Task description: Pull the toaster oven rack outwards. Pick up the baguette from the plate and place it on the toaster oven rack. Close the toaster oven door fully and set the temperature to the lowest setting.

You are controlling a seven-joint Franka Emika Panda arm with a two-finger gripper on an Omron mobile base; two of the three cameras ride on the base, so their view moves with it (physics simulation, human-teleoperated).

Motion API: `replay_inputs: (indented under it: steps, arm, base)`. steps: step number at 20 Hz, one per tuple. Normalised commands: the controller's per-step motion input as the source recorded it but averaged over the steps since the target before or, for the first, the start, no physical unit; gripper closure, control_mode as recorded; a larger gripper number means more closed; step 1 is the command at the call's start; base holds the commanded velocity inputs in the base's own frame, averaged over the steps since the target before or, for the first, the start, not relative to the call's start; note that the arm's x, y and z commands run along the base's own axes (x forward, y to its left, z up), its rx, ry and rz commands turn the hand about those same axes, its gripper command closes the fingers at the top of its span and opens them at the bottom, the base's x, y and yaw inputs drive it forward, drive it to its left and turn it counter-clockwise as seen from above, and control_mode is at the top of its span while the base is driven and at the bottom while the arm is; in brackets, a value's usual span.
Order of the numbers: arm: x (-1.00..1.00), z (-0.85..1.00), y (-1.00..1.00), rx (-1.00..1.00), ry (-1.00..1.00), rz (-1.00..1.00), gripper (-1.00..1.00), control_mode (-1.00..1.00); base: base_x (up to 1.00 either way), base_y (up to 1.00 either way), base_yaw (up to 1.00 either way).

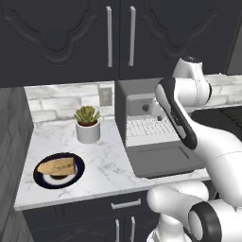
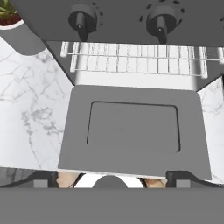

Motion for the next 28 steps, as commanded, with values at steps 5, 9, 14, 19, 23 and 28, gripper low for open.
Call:
replay_inputs:
  steps: [5,9,14,19,23,28]
  arm:
    - [-0.15,-0.2,-0.05,0.0,0.0,0.0,-1.0,-1.0]
    - [0.0,-0.28,-0.03,0.0,0.0,0.0,-1.0,-1.0]
    - [0.0,-0.22,-0.13,0.01,-0.02,0.0,-1.0,-1.0]
    - [0.0,-0.08,-0.36,0.09,-0.11,0.0,-1.0,-1.0]
    - [0.0,0.0,-0.36,0.12,-0.15,-0.01,-1.0,-1.0]
    - [0.0,0.0,-0.37,0.13,-0.09,-0.03,-1.0,-1.0]
  base:
    - [0.0,0.0,0.0]
    - [0.0,0.0,0.0]
    - [0.0,0.0,0.0]
    - [0.0,0.0,0.0]
    - [0.0,0.0,0.0]
    - [0.0,0.0,0.0]
